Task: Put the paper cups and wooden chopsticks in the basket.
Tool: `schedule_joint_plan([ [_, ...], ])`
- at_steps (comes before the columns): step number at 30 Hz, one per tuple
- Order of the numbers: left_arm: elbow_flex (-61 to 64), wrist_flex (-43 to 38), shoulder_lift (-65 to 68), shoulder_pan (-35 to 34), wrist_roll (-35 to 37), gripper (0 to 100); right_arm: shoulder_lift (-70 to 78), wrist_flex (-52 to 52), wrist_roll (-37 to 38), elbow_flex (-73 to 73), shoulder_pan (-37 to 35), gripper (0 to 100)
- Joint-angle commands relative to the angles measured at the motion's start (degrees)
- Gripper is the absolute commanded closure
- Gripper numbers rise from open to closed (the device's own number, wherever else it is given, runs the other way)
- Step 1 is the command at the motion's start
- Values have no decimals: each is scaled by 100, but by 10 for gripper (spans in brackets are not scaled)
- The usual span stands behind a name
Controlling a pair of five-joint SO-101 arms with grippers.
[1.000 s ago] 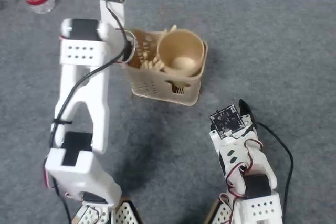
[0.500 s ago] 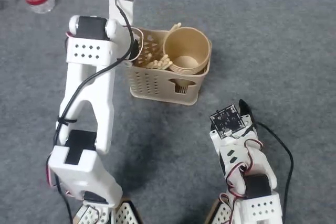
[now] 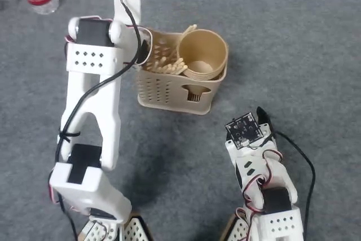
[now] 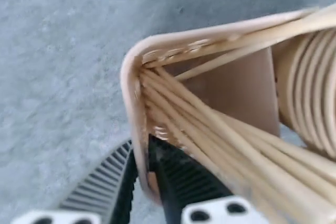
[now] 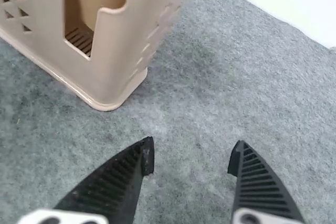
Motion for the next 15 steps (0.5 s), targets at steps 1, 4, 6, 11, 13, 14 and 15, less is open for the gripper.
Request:
schedule_joint_plan([
  [1,418,211,-413,167,-9,991,-48,40,88,105,-13,764],
  [4,963,211,-413,360,-193,991,-48,40,88,105,-13,764],
  [6,1297,202,-422,484,-527,991,-48,40,88,105,-13,764],
  [11,1578,193,-422,545,-677,990,-48,40,88,105,-13,764],
  [13,1490,193,-422,510,-677,990,-48,40,88,105,-13,764],
  [14,1429,193,-422,510,-668,990,-48,40,88,105,-13,764],
  [15,1341,193,-422,510,-668,989,-48,40,88,105,-13,764],
])
